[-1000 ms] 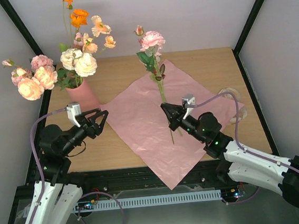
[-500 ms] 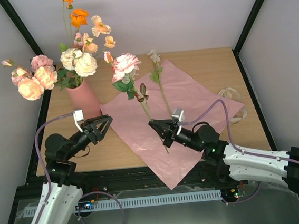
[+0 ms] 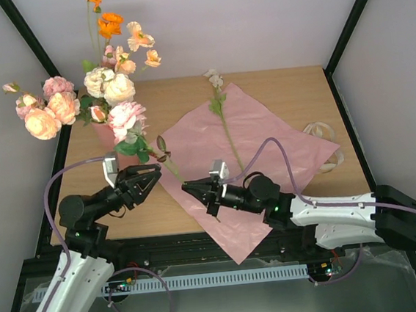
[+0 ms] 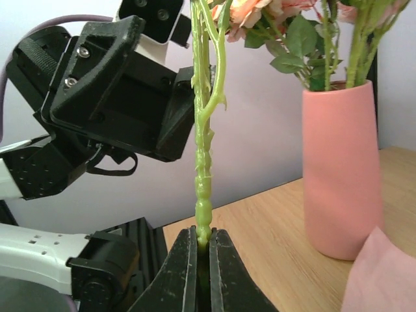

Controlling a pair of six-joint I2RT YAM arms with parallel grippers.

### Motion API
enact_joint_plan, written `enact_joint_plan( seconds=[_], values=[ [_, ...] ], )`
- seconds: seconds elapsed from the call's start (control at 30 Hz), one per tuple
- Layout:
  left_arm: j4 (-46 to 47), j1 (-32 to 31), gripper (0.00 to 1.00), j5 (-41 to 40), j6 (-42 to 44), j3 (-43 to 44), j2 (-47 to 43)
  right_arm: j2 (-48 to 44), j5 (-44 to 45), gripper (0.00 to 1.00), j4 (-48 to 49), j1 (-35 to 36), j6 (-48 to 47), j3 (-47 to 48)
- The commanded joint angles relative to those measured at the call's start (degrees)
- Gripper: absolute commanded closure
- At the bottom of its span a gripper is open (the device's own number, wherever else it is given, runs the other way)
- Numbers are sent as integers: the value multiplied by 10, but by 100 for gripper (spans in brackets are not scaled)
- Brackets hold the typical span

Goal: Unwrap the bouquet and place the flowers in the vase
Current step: Insert the fake flower into the vase.

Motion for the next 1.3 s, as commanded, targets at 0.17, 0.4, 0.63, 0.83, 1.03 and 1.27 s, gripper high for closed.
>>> enact_joint_plan(
  seconds=[0.17, 0.4, 0.63, 0.83, 1.03, 1.27],
  values=[
    [42, -24, 51, -2, 2, -9, 4, 37, -21, 99, 52, 17, -12, 37],
    [42, -28, 71, 3, 3, -20, 1, 53, -18, 99, 46, 17, 1, 38],
    [6, -28, 98, -10, 30, -7, -13, 59, -42, 99, 35, 17, 15, 42],
    [-31, -28, 98, -29, 60, 8, -26, 71, -42, 98, 28, 18, 13, 44],
    [-61, -28, 62, -31, 80, 14, -25, 76, -47, 99, 30, 17, 12, 53],
    [-52, -29, 67, -20, 77, 15, -25, 90, -60, 99, 29, 17, 18, 66]
  ],
)
